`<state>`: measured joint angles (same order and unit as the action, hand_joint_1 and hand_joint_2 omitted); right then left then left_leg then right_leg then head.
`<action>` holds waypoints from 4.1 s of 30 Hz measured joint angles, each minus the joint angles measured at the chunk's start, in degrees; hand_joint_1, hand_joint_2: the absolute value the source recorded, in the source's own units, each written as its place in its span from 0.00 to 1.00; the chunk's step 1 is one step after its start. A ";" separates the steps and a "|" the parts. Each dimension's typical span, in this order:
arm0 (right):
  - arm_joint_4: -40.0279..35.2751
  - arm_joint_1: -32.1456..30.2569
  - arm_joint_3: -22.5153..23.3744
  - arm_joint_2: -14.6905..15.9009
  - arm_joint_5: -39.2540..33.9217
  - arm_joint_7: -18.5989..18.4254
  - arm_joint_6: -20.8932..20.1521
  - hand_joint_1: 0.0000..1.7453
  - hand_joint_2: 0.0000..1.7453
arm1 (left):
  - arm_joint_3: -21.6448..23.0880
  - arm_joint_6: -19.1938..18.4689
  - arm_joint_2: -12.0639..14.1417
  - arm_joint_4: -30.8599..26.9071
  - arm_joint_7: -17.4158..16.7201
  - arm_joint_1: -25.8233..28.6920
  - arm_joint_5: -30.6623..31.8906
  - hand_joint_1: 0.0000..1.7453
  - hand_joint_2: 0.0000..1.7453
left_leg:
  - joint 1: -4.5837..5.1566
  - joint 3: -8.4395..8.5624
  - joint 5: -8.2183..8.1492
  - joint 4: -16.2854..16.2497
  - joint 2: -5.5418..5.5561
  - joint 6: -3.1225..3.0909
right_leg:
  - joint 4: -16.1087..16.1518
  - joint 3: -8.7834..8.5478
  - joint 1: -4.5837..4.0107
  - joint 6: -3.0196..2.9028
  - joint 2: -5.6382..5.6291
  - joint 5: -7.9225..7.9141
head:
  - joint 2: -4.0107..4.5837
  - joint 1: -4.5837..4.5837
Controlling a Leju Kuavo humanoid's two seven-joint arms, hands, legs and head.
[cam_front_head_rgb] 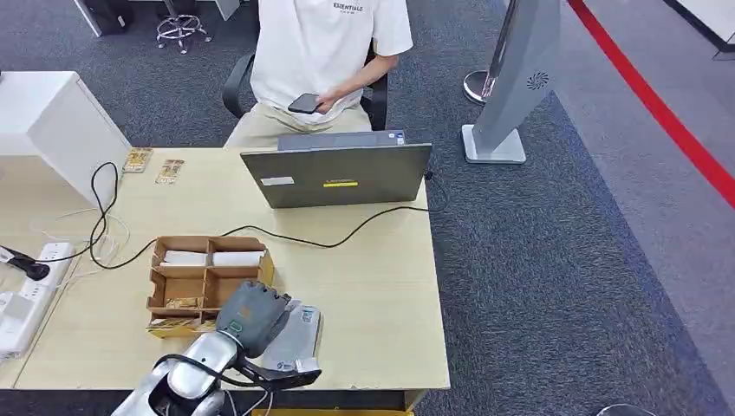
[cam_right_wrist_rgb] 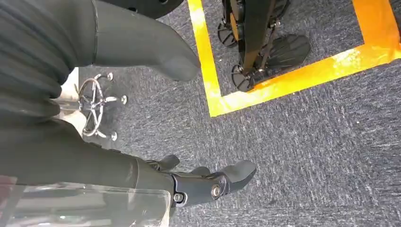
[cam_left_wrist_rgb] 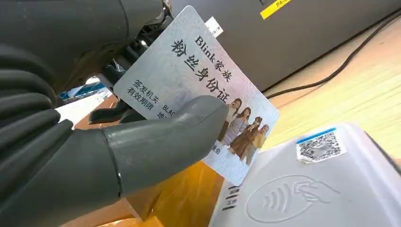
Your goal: Pass the card to the sensor for recognition and then transmit it.
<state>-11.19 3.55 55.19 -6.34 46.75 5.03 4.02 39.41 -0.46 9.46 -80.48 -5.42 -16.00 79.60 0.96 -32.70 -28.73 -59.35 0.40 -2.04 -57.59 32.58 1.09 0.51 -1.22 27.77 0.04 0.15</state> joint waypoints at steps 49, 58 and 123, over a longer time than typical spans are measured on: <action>0.00 0.71 -2.78 -0.11 10.34 0.63 -2.49 0.00 1.00 | 0.92 35.82 11.39 11.37 -15.08 -24.90 8.17 1.00 1.00 | -0.04 -0.02 0.21 0.00 0.16 0.04 | -0.08 -0.03 -0.01 0.02 0.11 -0.10 | 0.00 -0.07; 0.00 0.73 -2.80 -0.11 11.02 -1.27 -2.66 0.00 1.00 | -4.87 36.68 12.46 22.84 -9.90 -27.24 8.17 1.00 1.00 | -0.04 -0.05 0.20 0.00 0.17 0.04 | -0.08 -0.01 -0.01 0.02 0.11 -0.10 | 0.00 -0.04; 0.00 -0.48 4.81 -0.74 5.75 -0.74 -1.36 0.00 1.00 | -11.65 9.55 9.25 -19.17 1.90 17.72 0.31 0.00 1.00 | 0.00 -0.08 0.12 0.05 0.21 -0.03 | 0.02 -0.01 0.01 0.07 0.16 -0.01 | 0.00 -0.07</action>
<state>-11.19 3.06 60.00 -7.08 52.50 4.28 2.67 27.76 9.09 18.71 -99.64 -3.52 1.73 79.91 0.96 -32.78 -28.61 -59.30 0.61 -2.07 -57.57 32.57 1.11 0.58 -1.06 27.75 0.04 0.09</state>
